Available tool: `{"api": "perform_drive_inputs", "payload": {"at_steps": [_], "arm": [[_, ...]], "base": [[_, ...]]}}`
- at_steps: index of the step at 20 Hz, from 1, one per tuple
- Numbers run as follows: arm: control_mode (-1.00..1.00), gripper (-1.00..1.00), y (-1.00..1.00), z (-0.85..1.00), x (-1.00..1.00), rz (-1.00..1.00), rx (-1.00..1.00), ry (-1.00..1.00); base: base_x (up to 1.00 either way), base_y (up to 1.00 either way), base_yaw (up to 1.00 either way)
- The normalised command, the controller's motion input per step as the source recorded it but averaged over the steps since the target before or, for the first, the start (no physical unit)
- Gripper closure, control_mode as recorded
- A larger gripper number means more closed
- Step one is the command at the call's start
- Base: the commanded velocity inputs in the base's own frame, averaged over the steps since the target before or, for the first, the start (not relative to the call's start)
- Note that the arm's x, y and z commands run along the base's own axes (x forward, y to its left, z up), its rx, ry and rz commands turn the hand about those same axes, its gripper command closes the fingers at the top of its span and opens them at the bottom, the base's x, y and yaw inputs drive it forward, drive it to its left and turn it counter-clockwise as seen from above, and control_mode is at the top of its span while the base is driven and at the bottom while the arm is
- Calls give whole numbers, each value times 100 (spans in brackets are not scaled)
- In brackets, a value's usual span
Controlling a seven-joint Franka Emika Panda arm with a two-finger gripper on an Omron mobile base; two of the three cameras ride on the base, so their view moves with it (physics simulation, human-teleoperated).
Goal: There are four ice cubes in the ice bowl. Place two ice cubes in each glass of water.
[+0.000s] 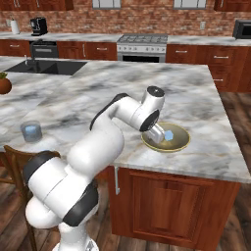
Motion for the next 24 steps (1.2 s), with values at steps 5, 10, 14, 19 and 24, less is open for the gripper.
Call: {"api": "perform_drive_inputs", "payload": {"at_steps": [5, 10, 14, 19, 24], "arm": [[-100, -100, -15, -32, 12, -11, 0, 12], [-100, -100, -9, -15, 23, -6, 0, 2], [-100, -100, -3, -1, 30, 0, 0, -4], [-100, -100, -5, -22, 14, 7, -1, -6], [-100, -100, -14, -32, 1, 13, -4, -3]], "base": [[0, 0, 0], [0, 0, 0], [0, 0, 0], [0, 0, 0], [0, 0, 0]]}}
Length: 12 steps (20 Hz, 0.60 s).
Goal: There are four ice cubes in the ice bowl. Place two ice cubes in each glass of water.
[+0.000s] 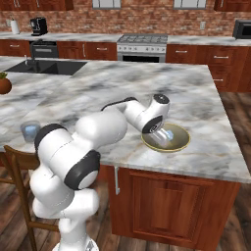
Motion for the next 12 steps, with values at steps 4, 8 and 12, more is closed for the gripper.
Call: {"api": "perform_drive_inputs", "payload": {"at_steps": [4, 8, 12], "arm": [[-100, -100, -7, -21, 4, 13, -4, -2], [-100, -100, 0, -12, 21, 13, -5, 0], [-100, -100, 0, -11, 23, 13, -6, 0]], "base": [[0, 0, 0], [0, 0, 0], [0, 0, 0]]}}
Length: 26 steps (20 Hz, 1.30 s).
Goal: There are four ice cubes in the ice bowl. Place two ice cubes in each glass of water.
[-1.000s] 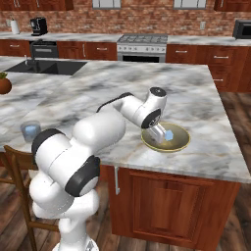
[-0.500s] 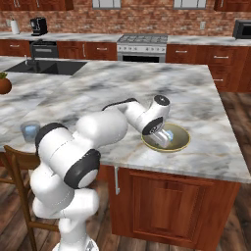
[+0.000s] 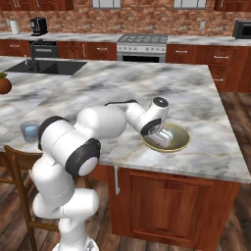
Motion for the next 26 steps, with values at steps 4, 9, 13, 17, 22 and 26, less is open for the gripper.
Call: {"api": "perform_drive_inputs", "payload": {"at_steps": [4, 9, 13, 17, 22, 26], "arm": [[-100, -100, 0, -9, 25, 11, -4, -1], [-100, -100, -1, -3, 32, 2, 0, 0], [-100, -100, -5, -3, 40, -2, 0, 1], [-100, -100, -7, -3, 30, -12, 0, 7], [-100, -100, -21, -23, 15, -16, 0, 9], [-100, -100, 0, -13, 34, -8, 0, 2]], "base": [[0, 0, 0], [0, 0, 0], [0, 0, 0], [0, 0, 0], [0, 0, 0], [0, 0, 0]]}}
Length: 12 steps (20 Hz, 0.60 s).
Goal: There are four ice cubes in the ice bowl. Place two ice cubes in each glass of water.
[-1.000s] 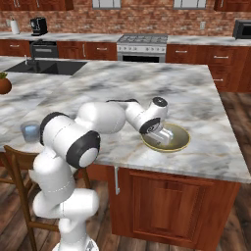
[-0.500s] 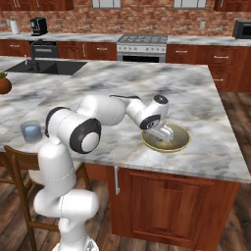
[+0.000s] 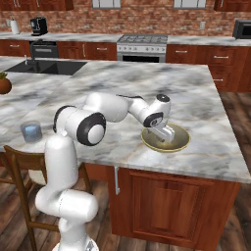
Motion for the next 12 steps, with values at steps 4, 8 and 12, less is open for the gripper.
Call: {"api": "perform_drive_inputs", "payload": {"at_steps": [4, 8, 12], "arm": [[-100, -100, 0, -19, 44, -1, 0, 0], [-100, -100, 0, -34, 31, 0, 0, 0], [-100, -100, 0, -37, 22, 0, 0, 0]], "base": [[0, 0, 0], [0, 0, 0], [0, 0, 0]]}}
